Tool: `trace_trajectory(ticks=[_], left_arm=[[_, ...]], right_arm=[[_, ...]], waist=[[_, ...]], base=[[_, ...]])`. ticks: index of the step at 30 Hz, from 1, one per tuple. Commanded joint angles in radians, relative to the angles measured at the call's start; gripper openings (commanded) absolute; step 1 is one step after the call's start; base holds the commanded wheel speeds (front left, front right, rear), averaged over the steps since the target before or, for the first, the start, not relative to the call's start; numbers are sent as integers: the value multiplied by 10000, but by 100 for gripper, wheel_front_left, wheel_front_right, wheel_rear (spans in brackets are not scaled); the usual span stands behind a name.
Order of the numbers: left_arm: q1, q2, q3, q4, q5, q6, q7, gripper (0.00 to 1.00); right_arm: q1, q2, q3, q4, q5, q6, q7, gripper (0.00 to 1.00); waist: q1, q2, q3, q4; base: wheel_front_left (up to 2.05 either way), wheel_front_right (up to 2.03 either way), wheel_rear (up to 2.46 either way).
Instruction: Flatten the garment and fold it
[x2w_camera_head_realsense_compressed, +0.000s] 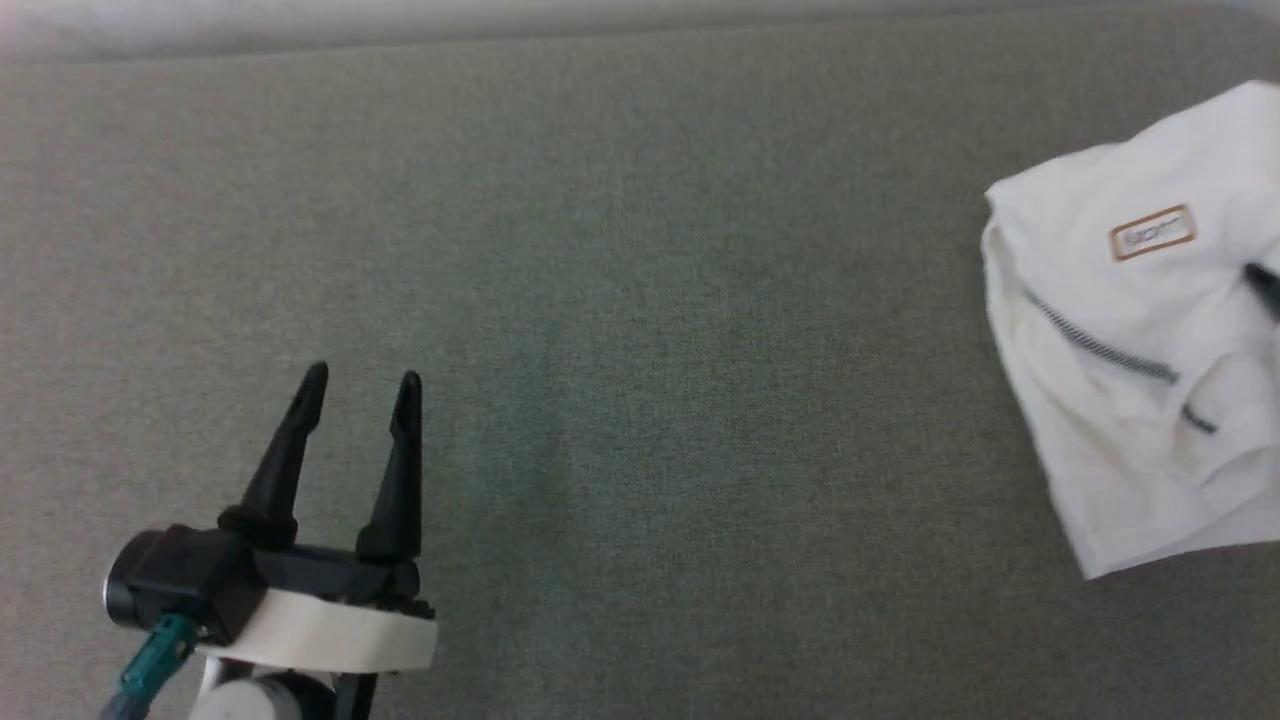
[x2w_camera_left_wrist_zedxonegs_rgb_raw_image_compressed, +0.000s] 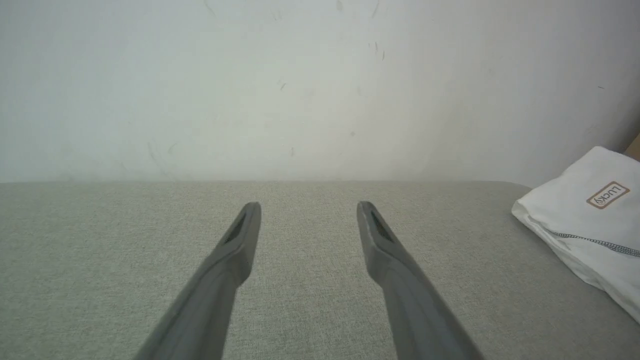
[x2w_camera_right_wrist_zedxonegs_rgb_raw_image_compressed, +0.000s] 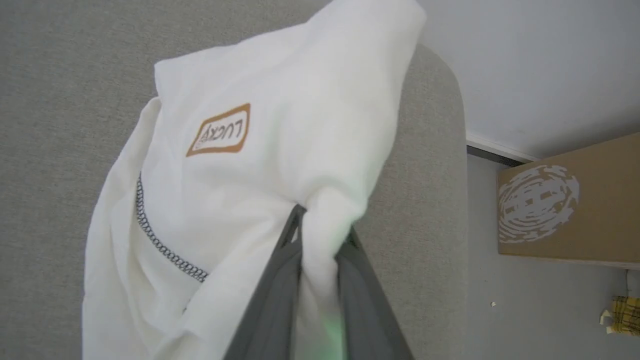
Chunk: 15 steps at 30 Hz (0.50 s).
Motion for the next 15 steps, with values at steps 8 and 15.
trace_trajectory(ticks=[8, 15], left_arm=[[-888, 256, 153, -226, 235, -136, 67, 100], [-1265, 382, 197, -449, 413, -102, 74, 100]], right_arm=[[-839, -1528, -51, 565, -487, -9, -642, 0], [-1053, -2013, -250, 1161, -952, -9, -1104, 0]], waist=[[-3, 0, 1824, -329], [-3, 0, 2317, -423]], base=[[0, 0, 0], [0, 0, 0]])
